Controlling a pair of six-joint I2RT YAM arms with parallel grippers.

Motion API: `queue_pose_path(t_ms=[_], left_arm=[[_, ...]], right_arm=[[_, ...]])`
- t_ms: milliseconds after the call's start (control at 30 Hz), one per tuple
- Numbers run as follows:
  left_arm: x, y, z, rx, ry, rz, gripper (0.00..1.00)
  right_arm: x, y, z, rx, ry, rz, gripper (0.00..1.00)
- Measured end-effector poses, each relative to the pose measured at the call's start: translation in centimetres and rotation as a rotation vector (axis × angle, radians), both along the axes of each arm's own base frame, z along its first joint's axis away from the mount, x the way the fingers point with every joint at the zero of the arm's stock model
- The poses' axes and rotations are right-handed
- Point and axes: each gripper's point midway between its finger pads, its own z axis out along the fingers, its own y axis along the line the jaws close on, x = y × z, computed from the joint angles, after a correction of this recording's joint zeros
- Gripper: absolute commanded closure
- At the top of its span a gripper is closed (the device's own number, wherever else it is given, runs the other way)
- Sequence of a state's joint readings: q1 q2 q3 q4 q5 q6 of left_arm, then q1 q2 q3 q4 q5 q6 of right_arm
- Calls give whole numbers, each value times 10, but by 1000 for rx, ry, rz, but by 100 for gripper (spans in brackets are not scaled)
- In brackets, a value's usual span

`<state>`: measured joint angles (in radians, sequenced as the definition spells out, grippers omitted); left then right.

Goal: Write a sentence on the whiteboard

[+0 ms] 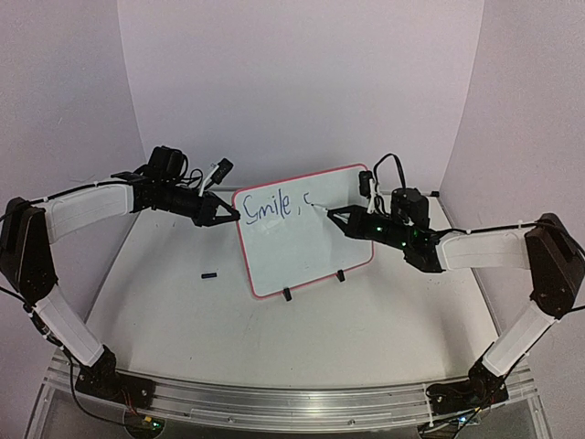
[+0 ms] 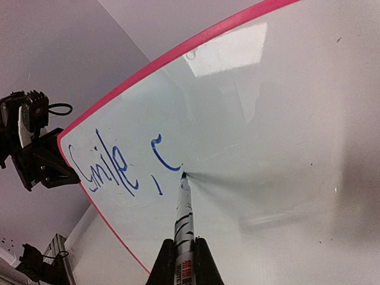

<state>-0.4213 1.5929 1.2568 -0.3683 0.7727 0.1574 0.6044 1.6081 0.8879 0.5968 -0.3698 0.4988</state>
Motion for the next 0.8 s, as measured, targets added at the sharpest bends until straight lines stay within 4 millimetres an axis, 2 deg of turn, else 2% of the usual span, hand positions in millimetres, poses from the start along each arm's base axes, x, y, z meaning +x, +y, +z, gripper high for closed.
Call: queue_pose_path(t_ms=[400,800], left_arm=[[-1,-1,0,0,-1,-2,100],[-1,-1,0,0,-2,-3,100]], right_arm=[[-4,6,-10,-5,26,40,100],[-4,9,-10,-3,26,51,100]])
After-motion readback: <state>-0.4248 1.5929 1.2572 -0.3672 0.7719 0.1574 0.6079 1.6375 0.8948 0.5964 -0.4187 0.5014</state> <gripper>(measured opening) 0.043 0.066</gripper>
